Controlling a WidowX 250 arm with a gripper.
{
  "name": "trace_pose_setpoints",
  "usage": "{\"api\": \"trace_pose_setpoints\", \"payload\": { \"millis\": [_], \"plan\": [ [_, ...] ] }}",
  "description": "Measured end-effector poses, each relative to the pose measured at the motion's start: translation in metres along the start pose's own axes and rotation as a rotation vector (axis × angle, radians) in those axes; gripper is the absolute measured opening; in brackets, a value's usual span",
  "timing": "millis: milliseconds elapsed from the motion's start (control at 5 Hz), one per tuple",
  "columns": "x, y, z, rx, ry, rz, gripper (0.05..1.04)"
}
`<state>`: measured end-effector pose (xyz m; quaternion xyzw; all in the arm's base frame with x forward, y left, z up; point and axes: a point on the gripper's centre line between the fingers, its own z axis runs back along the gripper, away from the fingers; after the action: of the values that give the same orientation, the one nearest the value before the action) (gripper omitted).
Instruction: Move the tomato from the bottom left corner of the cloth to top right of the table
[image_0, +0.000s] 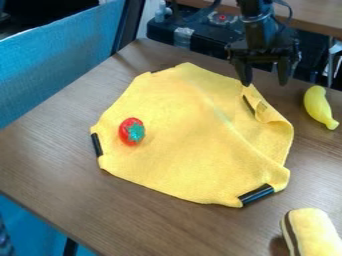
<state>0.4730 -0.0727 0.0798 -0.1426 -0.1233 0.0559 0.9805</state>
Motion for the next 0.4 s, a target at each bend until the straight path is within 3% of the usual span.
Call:
{"api": "trace_pose_setpoints", "payload": {
  "millis": [200,400],
  "plan": [
    [-0.0071,0.0064,-0.0191,0.008,0.044,0.012,1.001],
    [-0.0116,0.0084,-0.0251,0.008,0.061,0.004,1.001]
  ]
}}
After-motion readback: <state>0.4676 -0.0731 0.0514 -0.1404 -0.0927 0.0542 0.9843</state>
